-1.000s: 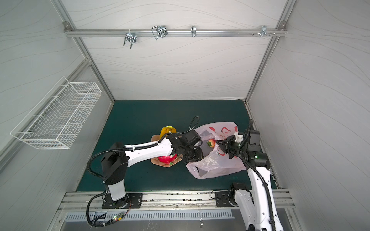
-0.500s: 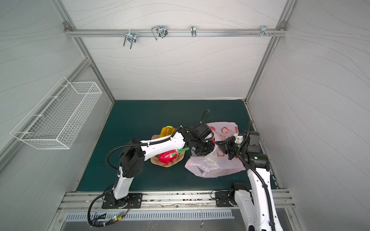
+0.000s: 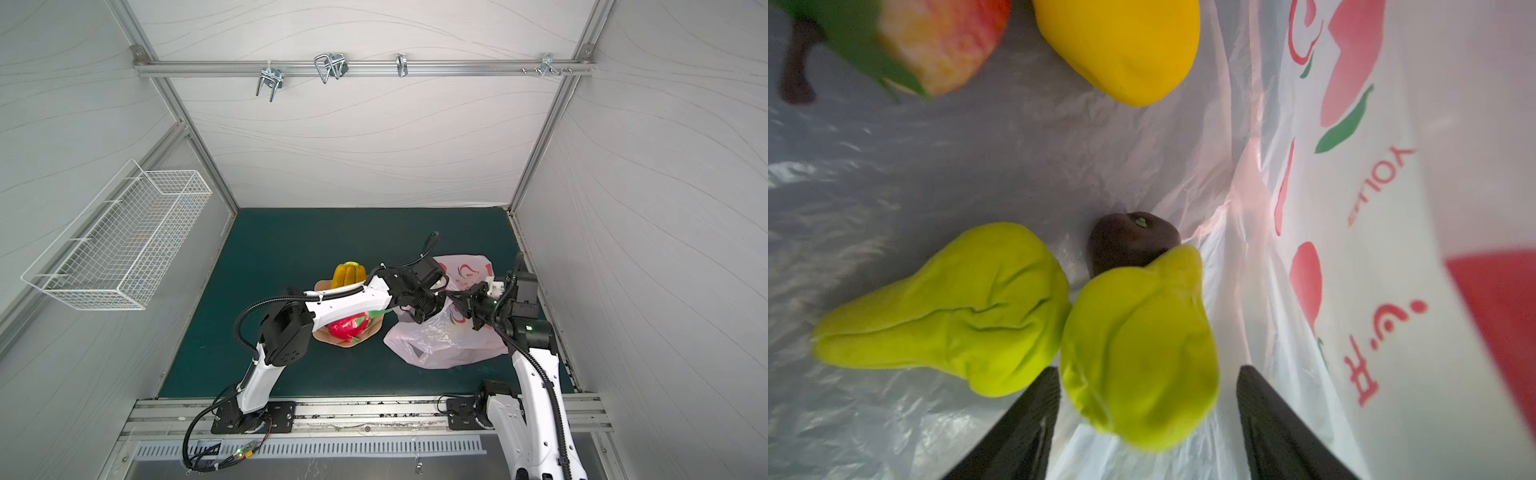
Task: Place the fruits into the plastic bag
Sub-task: Place the fruit in the plastic bag.
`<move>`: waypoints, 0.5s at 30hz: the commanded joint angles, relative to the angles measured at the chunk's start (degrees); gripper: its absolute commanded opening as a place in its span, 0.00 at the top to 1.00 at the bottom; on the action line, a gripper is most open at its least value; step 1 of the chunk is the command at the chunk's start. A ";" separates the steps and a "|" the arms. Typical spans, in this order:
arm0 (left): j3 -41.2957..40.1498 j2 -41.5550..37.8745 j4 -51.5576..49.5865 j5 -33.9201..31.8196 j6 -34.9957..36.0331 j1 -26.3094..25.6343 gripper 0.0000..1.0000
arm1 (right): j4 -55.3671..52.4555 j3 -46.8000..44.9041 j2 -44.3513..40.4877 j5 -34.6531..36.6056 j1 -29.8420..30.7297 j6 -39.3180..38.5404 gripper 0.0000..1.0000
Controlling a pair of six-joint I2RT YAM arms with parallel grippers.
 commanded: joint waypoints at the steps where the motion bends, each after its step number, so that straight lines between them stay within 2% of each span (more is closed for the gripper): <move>1: 0.73 1.33 4.19 1.81 -2.43 -0.48 0.24 | 1.20 -0.19 0.48 -0.81 0.41 1.49 1.00; 6: -0.76 0.29 5.36 2.35 -3.49 -0.39 0.17 | 1.66 0.20 0.71 -1.03 0.41 1.96 1.00; 15: -3.84 -3.82 4.47 1.85 -1.90 0.83 0.14 | 1.51 0.37 0.57 -1.58 0.32 2.65 1.00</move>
